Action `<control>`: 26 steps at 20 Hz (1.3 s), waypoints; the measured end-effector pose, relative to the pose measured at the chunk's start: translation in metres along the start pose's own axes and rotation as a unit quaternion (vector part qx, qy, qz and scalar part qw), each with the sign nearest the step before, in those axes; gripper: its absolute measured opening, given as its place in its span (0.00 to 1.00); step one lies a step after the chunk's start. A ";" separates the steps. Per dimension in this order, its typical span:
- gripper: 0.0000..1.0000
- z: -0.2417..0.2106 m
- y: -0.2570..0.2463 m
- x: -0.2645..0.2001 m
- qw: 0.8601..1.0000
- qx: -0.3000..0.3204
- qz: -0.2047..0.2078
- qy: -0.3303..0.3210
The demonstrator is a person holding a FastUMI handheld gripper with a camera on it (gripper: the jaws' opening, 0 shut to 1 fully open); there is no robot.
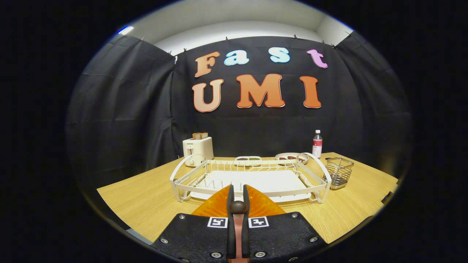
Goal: Take the plate from the dish rack, then take the spoon from the basket and place it into the plate.
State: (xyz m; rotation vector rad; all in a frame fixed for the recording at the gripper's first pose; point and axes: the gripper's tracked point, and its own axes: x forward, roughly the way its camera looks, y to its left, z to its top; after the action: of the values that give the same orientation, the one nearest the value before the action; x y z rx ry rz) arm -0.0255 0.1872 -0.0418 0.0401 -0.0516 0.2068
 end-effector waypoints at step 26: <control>0.70 -0.023 -0.021 -0.023 0.997 0.003 -0.006 0.073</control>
State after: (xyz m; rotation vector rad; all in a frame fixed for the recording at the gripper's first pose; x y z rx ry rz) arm -0.0424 0.1634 -0.0668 0.0311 0.0946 0.1968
